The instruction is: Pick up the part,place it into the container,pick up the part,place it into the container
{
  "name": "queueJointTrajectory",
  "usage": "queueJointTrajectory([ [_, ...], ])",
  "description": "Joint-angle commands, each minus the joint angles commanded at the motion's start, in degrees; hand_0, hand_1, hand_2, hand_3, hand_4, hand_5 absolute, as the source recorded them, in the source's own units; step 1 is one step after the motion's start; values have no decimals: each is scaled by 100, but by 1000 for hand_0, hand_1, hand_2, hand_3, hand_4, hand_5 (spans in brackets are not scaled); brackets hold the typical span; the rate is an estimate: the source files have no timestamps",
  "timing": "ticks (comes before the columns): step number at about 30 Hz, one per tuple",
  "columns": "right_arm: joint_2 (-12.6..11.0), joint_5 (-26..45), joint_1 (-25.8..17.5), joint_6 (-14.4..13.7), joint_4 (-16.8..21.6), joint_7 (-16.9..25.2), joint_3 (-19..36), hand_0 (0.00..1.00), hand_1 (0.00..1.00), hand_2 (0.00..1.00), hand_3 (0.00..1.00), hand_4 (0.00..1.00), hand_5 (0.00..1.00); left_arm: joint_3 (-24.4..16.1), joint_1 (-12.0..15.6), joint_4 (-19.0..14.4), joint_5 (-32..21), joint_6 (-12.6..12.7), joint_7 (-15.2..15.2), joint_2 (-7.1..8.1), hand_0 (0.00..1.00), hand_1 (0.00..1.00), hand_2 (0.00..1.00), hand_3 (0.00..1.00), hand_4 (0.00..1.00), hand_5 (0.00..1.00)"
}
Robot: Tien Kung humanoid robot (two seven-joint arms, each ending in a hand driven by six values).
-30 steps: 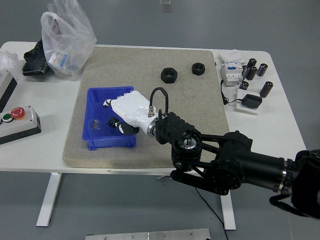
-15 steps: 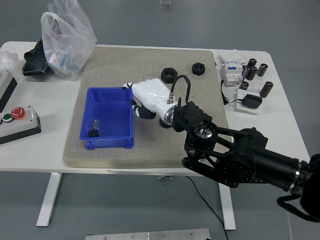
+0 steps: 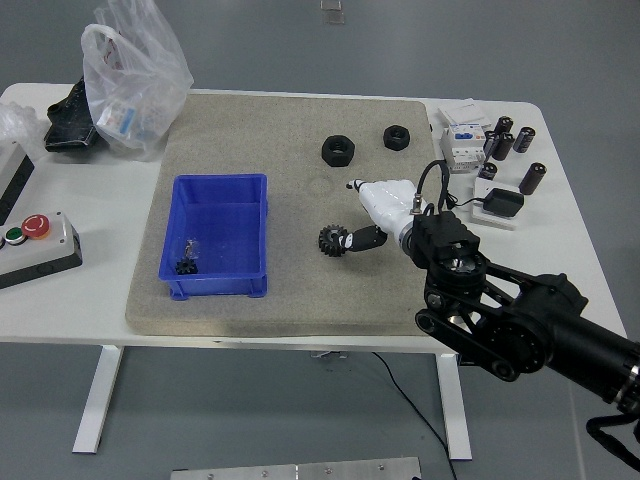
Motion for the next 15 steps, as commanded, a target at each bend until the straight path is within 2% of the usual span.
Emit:
queueJointTrajectory([
  [2, -8, 50, -18, -12, 14, 12, -29, 179, 483, 883, 929, 998, 598, 3, 1, 0, 0, -1, -1, 0, 665, 477, 531, 626, 624, 239],
  [3, -7, 73, -20, -23, 15, 21, -52, 178, 481, 863, 909, 998, 632, 4, 1, 0, 1, -1, 0, -1, 665, 476, 531, 626, 624, 240],
  [8, 76, 190, 48, -135, -122, 102, -290, 178, 481, 863, 909, 998, 632, 4, 2, 0, 7, -3, 7, -6, 665, 476, 531, 626, 624, 240],
  [9, 97, 211, 67, -162, -163, 118, -339, 172, 460, 765, 835, 998, 622, 5, 1, 0, 6, -3, 8, -7, 665, 477, 531, 626, 624, 239],
  [14, 249, 381, 180, -459, -458, 242, -684, 172, 460, 765, 835, 998, 622, -2, -6, 0, 18, -3, 16, -7, 665, 477, 531, 626, 624, 239],
  [15, 302, 418, 209, -561, -546, 289, -770, 166, 419, 627, 709, 714, 374, -4, -6, 0, 23, -4, 19, -8, 665, 477, 531, 626, 624, 239],
])
